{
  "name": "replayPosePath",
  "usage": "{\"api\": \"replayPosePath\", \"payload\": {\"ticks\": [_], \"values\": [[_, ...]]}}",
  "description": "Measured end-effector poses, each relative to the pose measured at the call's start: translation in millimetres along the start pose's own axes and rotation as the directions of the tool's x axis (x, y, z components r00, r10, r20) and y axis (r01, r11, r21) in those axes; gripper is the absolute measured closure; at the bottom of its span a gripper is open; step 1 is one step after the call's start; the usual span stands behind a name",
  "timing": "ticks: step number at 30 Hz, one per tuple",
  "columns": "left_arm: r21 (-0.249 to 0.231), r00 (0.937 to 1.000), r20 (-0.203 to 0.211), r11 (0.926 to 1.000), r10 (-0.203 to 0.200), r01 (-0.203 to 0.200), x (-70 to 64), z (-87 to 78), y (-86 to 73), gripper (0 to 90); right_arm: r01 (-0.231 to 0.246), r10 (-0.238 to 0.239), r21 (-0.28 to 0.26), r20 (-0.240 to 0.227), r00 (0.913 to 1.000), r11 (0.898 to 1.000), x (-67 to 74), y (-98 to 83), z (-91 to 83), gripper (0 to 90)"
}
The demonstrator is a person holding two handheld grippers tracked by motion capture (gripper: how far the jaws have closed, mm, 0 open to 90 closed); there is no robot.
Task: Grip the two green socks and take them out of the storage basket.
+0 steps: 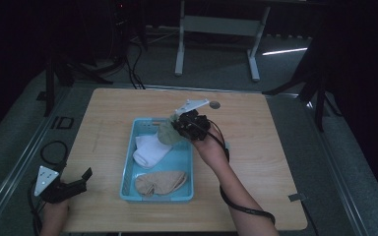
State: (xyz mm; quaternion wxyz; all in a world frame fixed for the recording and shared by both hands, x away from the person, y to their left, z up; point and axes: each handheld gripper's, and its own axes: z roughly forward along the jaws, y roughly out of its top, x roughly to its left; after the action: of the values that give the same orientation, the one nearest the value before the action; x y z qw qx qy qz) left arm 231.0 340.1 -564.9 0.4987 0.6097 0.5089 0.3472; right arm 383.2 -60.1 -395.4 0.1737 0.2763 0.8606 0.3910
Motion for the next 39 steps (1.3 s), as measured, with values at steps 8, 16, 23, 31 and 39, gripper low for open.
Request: {"api": "replayPosePath", "payload": {"ticks": [8, 16, 23, 31, 39], "values": [[0.002, 1.0, -0.001, 1.0, -0.001, 0.001, 0.0, 0.1, 0.1, 0.0, -0.029, 0.03, -0.014, 0.033, 0.999, 0.999, -19.1, -10.6, -15.7, 86.2], [0.001, 1.0, -0.001, 1.0, -0.001, 0.001, 0.0, 0.0, 0.1, 0.0, -0.08, 0.083, -0.043, 0.075, 0.9937, 0.996, -45.0, -24.6, -38.7, 86.2], [0.001, 1.0, -0.001, 1.0, -0.001, 0.001, 0.1, 0.0, 0.0, 0.0, -0.109, 0.115, -0.054, 0.117, 0.9865, 0.993, -62.5, -36.7, -54.4, 86.2], [0.001, 1.0, -0.002, 1.0, -0.001, 0.001, 0.0, 0.0, 0.1, 0.0, -0.152, 0.158, -0.047, 0.174, 0.9721, 0.987, -87.0, -59.7, -72.3, 86.2], [0.0, 1.0, -0.005, 1.0, 0.0, 0.0, -0.4, 0.2, 0.0, 0.0, -0.207, 0.21, -0.036, 0.239, 0.948, 0.978, -111.2, -89.2, -88.0, 86.2]]}}
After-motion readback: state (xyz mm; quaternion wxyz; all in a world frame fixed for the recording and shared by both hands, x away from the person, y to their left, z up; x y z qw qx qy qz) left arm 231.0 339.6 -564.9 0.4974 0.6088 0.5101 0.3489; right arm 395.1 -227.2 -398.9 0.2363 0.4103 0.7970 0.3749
